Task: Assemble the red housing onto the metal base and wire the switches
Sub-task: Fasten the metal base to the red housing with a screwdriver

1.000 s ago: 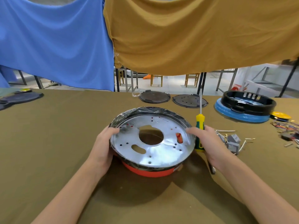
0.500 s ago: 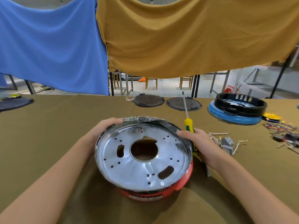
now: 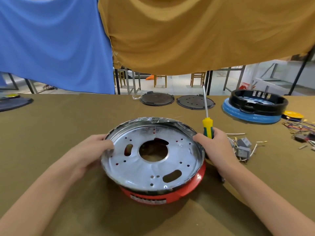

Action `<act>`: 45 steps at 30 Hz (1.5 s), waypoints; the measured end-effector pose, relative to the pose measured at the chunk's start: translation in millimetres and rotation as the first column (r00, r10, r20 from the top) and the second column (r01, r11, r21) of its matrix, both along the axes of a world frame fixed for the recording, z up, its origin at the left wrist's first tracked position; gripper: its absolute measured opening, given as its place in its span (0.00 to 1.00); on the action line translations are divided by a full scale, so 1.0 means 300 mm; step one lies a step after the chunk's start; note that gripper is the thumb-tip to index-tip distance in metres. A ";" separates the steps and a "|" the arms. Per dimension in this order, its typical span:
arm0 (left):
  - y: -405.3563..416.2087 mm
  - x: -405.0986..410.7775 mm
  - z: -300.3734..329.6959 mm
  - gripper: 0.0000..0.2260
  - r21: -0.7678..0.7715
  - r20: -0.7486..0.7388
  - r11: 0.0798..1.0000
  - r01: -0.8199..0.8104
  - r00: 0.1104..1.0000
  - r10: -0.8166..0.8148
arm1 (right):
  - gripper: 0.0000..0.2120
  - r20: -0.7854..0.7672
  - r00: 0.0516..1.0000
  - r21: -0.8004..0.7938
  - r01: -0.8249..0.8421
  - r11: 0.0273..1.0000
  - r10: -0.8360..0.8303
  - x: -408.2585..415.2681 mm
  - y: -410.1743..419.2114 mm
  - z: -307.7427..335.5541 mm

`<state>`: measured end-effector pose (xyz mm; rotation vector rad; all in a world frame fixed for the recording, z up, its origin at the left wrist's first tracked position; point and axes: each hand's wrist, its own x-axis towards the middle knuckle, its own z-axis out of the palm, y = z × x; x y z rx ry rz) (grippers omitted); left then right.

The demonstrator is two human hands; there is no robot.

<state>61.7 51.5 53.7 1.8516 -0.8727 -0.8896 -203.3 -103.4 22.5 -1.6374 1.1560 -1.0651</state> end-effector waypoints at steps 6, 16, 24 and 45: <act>-0.090 -0.006 -0.013 0.08 -0.081 -0.058 0.995 -0.064 0.997 0.060 | 0.06 0.064 0.998 0.115 -0.024 0.993 0.017 -0.033 0.012 0.003; -0.069 -0.007 -0.063 0.05 -0.212 -0.194 0.970 -0.124 0.978 0.082 | 0.09 0.092 0.993 0.211 -0.087 0.974 0.069 -0.035 0.010 -0.002; -0.062 -0.026 -0.059 0.09 -0.227 -0.215 0.964 -0.135 0.973 0.086 | 0.07 0.167 0.985 0.304 -0.100 0.947 0.050 -0.038 0.015 0.006; -0.070 -0.024 -0.059 0.12 -0.222 -0.205 0.967 -0.126 0.975 0.080 | 0.09 0.151 0.986 0.282 -0.118 0.952 0.077 -0.036 0.012 0.016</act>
